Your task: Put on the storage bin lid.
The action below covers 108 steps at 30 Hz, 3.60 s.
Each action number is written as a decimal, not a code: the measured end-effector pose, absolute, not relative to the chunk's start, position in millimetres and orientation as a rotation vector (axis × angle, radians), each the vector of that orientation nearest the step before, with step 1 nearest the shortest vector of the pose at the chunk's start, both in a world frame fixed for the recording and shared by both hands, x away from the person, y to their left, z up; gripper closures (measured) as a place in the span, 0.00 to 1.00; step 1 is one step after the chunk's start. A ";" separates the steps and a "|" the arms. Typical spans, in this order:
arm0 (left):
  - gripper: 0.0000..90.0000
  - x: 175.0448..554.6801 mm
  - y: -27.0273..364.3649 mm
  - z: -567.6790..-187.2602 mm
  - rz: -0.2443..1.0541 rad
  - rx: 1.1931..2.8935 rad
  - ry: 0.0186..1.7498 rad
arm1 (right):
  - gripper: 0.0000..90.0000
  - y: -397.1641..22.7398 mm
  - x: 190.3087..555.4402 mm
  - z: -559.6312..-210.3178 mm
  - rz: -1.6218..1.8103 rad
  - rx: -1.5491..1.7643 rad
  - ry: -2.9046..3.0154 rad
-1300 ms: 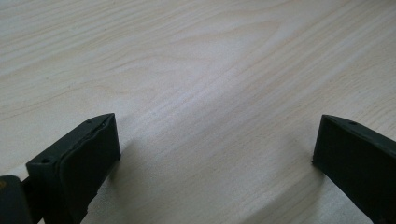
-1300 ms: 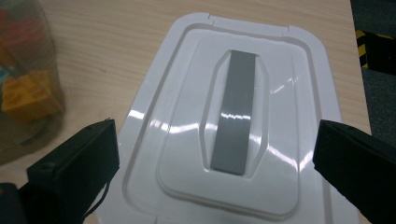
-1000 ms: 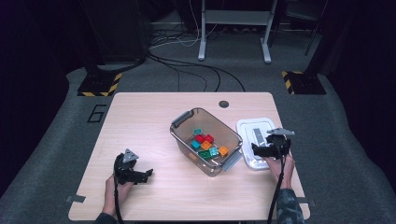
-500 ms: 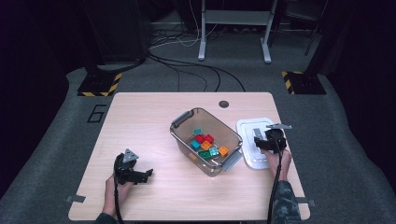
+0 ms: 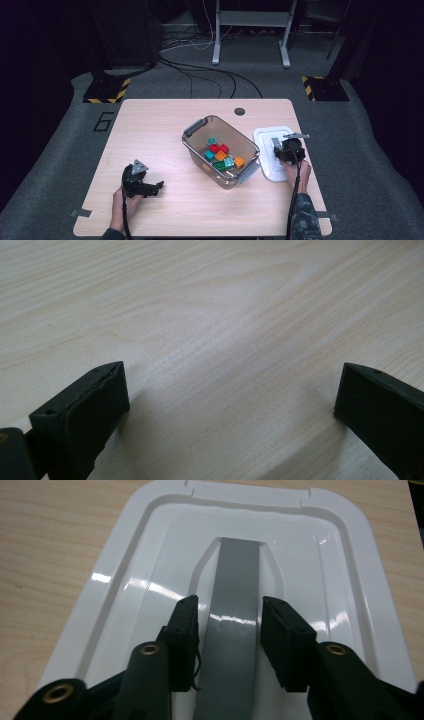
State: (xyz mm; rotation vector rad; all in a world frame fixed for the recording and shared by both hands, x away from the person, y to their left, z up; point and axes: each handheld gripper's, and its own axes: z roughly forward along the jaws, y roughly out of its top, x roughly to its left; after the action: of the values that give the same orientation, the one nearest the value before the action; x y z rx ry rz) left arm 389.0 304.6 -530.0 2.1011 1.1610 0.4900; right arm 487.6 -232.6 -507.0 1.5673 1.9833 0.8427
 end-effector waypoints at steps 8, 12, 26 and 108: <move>0.01 389.0 304.6 -530.0 0.490 2.102 1.157 | 0.73 -234.4 487.7 -506.5 0.834 1.554 1.985; 0.01 388.9 304.6 -530.0 0.490 2.101 1.156 | 0.74 -235.6 487.2 -505.7 0.823 1.535 1.982; 0.01 388.9 304.7 -529.9 0.492 2.103 1.154 | 0.74 -241.7 480.6 -494.5 0.885 1.506 2.003; 0.01 388.8 304.8 -530.0 0.493 2.105 1.153 | 0.74 -152.1 454.2 -341.5 1.103 1.110 2.186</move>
State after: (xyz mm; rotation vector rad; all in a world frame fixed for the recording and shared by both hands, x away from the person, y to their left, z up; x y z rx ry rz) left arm 388.8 304.8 -530.0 2.1045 1.1528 0.4928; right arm 454.2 -152.1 -341.5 1.1099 2.1858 1.1035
